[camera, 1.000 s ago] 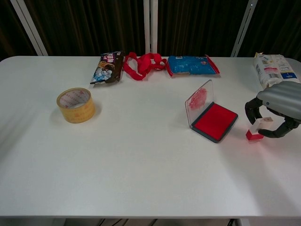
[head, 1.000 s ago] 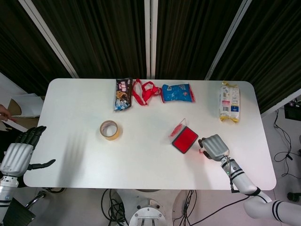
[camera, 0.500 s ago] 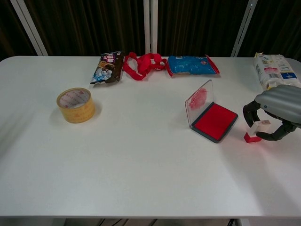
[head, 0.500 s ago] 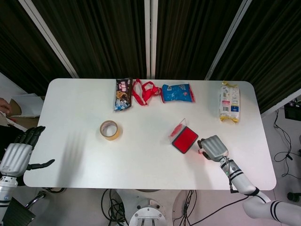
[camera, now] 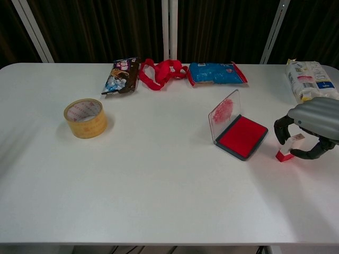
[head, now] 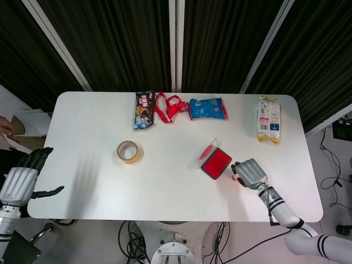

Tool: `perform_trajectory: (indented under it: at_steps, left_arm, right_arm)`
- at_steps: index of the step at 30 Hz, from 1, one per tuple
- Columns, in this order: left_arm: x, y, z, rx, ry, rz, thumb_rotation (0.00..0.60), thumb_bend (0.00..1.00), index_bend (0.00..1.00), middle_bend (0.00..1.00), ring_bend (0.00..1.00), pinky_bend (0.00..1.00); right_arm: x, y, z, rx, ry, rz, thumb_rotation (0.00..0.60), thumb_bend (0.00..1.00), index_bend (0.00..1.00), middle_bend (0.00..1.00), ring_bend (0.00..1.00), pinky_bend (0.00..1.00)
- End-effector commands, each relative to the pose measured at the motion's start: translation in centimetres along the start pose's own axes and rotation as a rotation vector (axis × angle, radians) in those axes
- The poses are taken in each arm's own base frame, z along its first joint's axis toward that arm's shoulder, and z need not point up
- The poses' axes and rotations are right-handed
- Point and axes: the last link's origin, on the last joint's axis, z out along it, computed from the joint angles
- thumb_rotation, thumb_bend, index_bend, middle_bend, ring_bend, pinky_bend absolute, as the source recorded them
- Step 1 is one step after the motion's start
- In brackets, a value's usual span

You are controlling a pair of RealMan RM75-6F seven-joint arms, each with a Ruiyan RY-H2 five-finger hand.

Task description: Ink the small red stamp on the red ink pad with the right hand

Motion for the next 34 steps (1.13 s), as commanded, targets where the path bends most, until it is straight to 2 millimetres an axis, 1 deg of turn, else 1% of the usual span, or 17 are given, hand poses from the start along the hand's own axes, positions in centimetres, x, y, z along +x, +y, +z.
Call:
perform_trajectory:
  at_steps: [1, 6, 8, 10, 12, 15, 17, 19, 20, 21, 22, 23, 24, 25, 26, 30, 34]
  left_arm:
    - [0.0, 0.0, 0.0, 0.0, 0.0, 0.0, 0.379, 0.0, 0.04, 0.08, 0.09, 0.2]
    - [0.1, 0.0, 0.0, -0.002, 0.002, 0.0, 0.383, 0.0, 0.04, 0.08, 0.09, 0.2]
    - [0.1, 0.0, 0.0, -0.003, 0.002, -0.001, 0.38, 0.0, 0.04, 0.08, 0.09, 0.2]
    - [0.1, 0.0, -0.1, -0.003, 0.003, -0.002, 0.38, 0.0, 0.04, 0.08, 0.09, 0.2]
    - [0.1, 0.0, -0.1, -0.003, 0.005, -0.002, 0.379, 0.0, 0.04, 0.08, 0.09, 0.2]
    - [0.2, -0.1, -0.2, 0.0, 0.009, -0.002, 0.381, 0.0, 0.04, 0.08, 0.09, 0.2]
    - [0.3, -0.1, -0.2, 0.003, 0.012, -0.001, 0.381, 0.0, 0.04, 0.08, 0.09, 0.2]
    - [0.5, -0.1, -0.2, 0.004, 0.017, 0.0, 0.378, 0.0, 0.04, 0.08, 0.09, 0.2]
    - [0.5, -0.1, -0.2, 0.005, 0.018, 0.0, 0.38, 0.0, 0.04, 0.08, 0.09, 0.2]
    - [0.6, -0.1, -0.2, 0.006, 0.019, 0.0, 0.38, 0.0, 0.04, 0.08, 0.09, 0.2]
    - [0.7, -0.1, -0.1, 0.006, 0.02, 0.001, 0.38, 0.0, 0.04, 0.08, 0.09, 0.2]
    - [0.7, 0.0, -0.1, 0.006, 0.022, 0.002, 0.381, 0.0, 0.04, 0.08, 0.09, 0.2]
    - [0.8, 0.0, 0.0, 0.005, 0.025, 0.004, 0.38, 0.0, 0.04, 0.08, 0.09, 0.2]
    - [0.8, 0.0, 0.1, 0.004, 0.027, 0.006, 0.379, 0.0, 0.04, 0.08, 0.09, 0.2]
    - [0.8, 0.1, 0.1, 0.003, 0.029, 0.007, 0.379, 0.0, 0.04, 0.08, 0.09, 0.2]
    - [0.9, 0.1, 0.4, -0.001, 0.043, 0.01, 0.377, 0.0, 0.04, 0.08, 0.09, 0.2]
    - [0.9, 0.0, 0.6, 0.001, 0.05, 0.01, 0.373, 0.0, 0.04, 0.08, 0.09, 0.2]
  right_arm:
    - [0.0, 0.0, -0.1, 0.002, -0.005, -0.003, 0.6, 0.27, 0.44, 0.4, 0.87, 1.0]
    - [0.1, 0.2, -0.5, 0.003, -0.017, -0.013, 0.6, 0.26, 0.33, 0.34, 0.87, 1.0]
    - [0.3, 0.5, -1.0, 0.002, -0.019, -0.019, 0.6, 0.25, 0.25, 0.3, 0.87, 1.0]
    - [0.6, 0.9, -1.7, -0.006, -0.018, -0.029, 0.6, 0.23, 0.14, 0.26, 0.87, 1.0]
    - [1.0, 1.4, -2.7, -0.022, -0.003, -0.03, 0.6, 0.22, 0.08, 0.24, 0.87, 1.0]
    - [2.5, 2.7, -5.7, -0.071, 0.075, -0.012, 0.6, 0.2, 0.0, 0.21, 0.87, 1.0]
    - [3.6, 3.5, -7.8, -0.106, 0.146, 0.02, 0.6, 0.19, 0.0, 0.2, 0.86, 1.0]
    - [4.7, 4.6, -10.5, -0.149, 0.241, 0.078, 0.6, 0.17, 0.0, 0.19, 0.81, 0.99]
    - [5.0, 5.2, -11.6, -0.169, 0.281, 0.102, 0.6, 0.16, 0.0, 0.17, 0.75, 0.97]
    - [5.2, 5.8, -13.1, -0.194, 0.328, 0.139, 0.6, 0.15, 0.0, 0.13, 0.56, 0.87]
    - [5.4, 6.3, -14.0, -0.211, 0.363, 0.158, 0.6, 0.14, 0.0, 0.09, 0.41, 0.75]
    - [5.5, 6.9, -14.8, -0.24, 0.408, 0.147, 0.6, 0.12, 0.0, 0.05, 0.19, 0.47]
    - [5.4, 7.6, -15.8, -0.289, 0.453, 0.105, 0.6, 0.11, 0.0, 0.01, 0.04, 0.21]
    - [5.2, 8.0, -16.3, -0.323, 0.468, 0.086, 0.6, 0.1, 0.0, 0.0, 0.0, 0.08]
    - [4.9, 8.2, -16.6, -0.348, 0.474, 0.09, 0.6, 0.1, 0.0, 0.0, 0.0, 0.0]
    - [3.6, 9.1, -16.5, -0.408, 0.414, 0.163, 0.6, 0.17, 0.0, 0.0, 0.0, 0.0]
    - [2.9, 9.3, -15.7, -0.422, 0.358, 0.205, 0.6, 0.17, 0.0, 0.0, 0.0, 0.0]
